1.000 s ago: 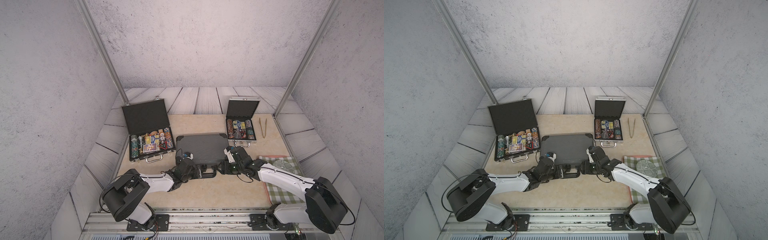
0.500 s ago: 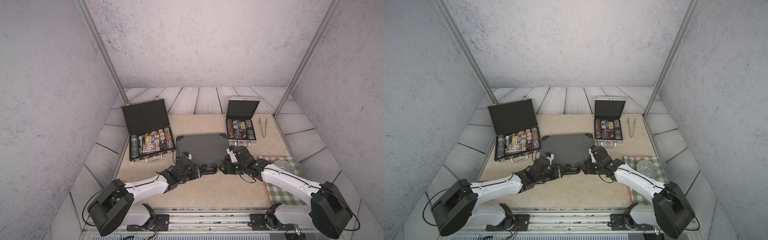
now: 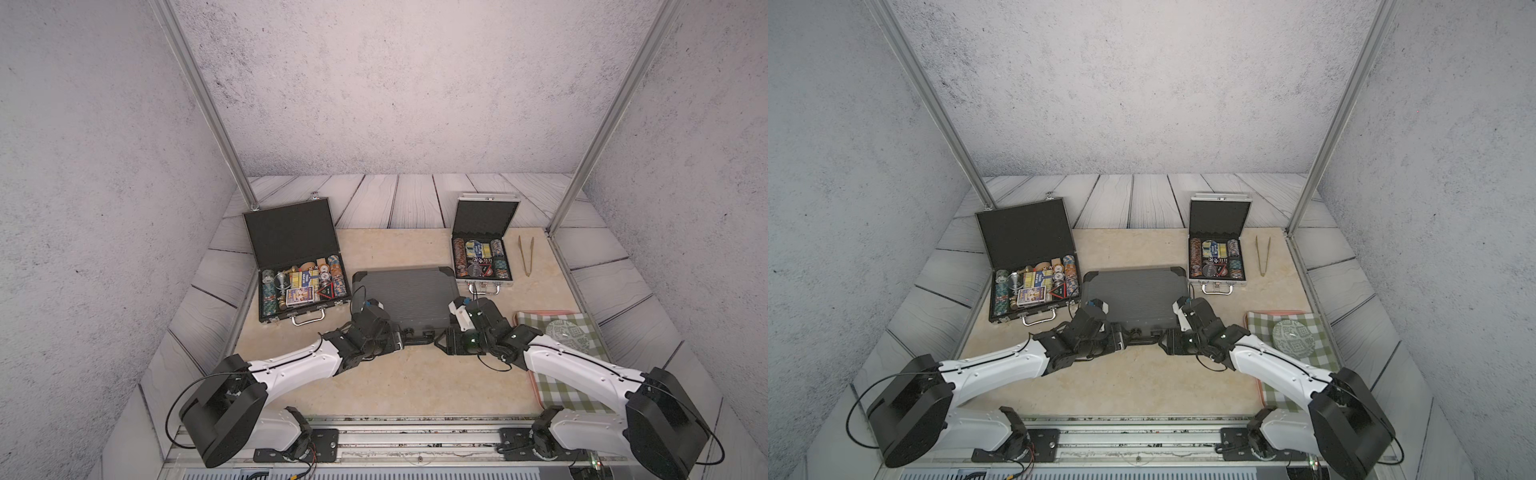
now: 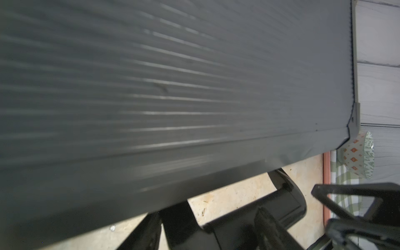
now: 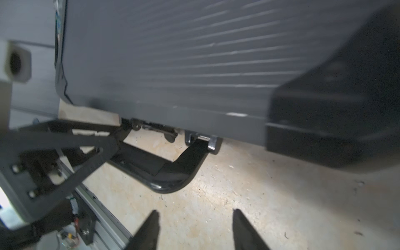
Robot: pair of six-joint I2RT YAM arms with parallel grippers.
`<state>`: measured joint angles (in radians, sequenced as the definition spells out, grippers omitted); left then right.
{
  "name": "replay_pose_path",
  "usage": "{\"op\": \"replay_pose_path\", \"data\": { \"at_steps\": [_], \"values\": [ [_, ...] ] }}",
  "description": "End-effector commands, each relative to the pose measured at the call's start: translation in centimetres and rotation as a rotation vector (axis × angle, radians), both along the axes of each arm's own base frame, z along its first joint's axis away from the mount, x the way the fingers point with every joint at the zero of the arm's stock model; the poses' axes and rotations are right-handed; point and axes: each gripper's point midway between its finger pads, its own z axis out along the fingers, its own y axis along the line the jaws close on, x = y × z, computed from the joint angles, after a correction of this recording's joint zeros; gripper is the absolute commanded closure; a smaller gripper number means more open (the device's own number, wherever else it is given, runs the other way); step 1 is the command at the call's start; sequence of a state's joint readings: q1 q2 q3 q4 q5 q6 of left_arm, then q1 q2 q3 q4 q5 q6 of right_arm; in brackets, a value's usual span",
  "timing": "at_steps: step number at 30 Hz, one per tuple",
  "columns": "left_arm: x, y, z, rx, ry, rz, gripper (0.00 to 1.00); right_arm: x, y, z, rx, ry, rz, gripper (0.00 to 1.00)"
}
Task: Close the poker set cases
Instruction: Fasten the fastener on the poker set case.
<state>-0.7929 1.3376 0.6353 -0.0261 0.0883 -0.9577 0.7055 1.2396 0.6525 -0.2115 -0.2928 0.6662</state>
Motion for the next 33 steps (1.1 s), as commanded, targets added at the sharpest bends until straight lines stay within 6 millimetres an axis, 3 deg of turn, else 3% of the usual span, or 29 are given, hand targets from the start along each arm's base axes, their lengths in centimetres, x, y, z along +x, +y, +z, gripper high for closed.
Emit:
{"op": "replay_pose_path", "data": {
  "at_steps": [1,4,10,19,26,30,33],
  "values": [
    [2.6,-2.4,4.3,-0.120,-0.116,0.023,0.30,-1.4,2.0,-0.9,0.021,0.024,0.055,0.59],
    [2.7,-2.2,4.4,-0.121,-0.119,0.035,0.31,-1.7,3.1,-1.8,0.040,0.042,0.059,0.64],
    [2.9,-2.8,5.0,-0.117,-0.134,0.005,0.31,-1.2,3.2,-0.7,0.073,0.001,0.023,0.63],
    [2.4,-1.8,5.7,-0.058,-0.132,-0.006,0.34,3.6,5.3,-2.1,0.079,-0.051,-0.112,0.63],
    [-1.7,2.4,3.6,0.119,0.017,-0.023,0.35,5.6,5.0,-1.3,0.037,-0.098,-0.189,0.61],
    [-4.0,3.6,2.7,0.188,0.060,-0.100,0.37,6.1,4.9,-1.1,-0.015,-0.084,-0.200,0.61],
    [-5.4,4.2,2.4,0.280,0.066,-0.159,0.47,6.5,4.8,-1.0,-0.045,-0.078,-0.210,0.60]
  ]
}}
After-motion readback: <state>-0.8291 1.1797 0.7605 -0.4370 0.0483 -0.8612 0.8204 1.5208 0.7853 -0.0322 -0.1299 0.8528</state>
